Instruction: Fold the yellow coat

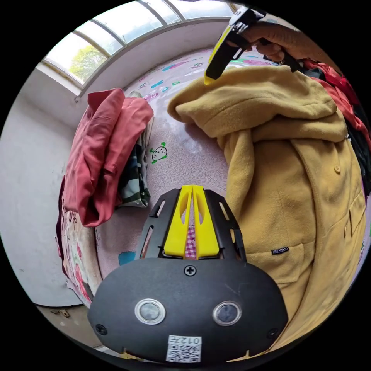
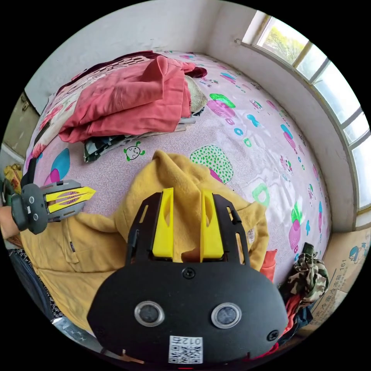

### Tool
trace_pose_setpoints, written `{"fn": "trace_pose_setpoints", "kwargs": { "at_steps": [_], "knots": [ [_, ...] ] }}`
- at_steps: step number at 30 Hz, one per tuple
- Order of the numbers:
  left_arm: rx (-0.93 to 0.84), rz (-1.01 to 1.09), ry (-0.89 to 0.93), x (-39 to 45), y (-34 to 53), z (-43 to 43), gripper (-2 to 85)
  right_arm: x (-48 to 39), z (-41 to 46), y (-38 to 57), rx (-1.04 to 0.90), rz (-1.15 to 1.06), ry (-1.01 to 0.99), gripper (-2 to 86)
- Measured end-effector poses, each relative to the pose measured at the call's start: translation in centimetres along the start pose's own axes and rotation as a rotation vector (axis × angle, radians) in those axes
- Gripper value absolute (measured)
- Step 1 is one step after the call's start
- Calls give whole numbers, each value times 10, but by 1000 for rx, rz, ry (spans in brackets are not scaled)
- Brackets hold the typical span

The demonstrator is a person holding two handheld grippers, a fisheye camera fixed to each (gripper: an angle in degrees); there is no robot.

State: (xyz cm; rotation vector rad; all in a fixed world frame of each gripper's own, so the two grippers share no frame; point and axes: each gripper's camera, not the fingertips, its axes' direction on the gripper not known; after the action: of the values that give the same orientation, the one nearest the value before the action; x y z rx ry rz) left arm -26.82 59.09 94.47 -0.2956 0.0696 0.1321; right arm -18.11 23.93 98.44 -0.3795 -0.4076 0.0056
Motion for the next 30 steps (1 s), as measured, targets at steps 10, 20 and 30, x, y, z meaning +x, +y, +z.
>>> {"fn": "trace_pose_setpoints", "kwargs": {
  "at_steps": [10,20,30],
  "knots": [
    [152,53,78,20,-24,-36,81,46,5,21,10,121,-107,8],
    [-3,31,76,-11,-45,-3,41,79,-6,47,19,102,-96,6],
    [-55,-638,742,-153,3,45,4,181,29,97,-41,456,-369,21]
  ]
}}
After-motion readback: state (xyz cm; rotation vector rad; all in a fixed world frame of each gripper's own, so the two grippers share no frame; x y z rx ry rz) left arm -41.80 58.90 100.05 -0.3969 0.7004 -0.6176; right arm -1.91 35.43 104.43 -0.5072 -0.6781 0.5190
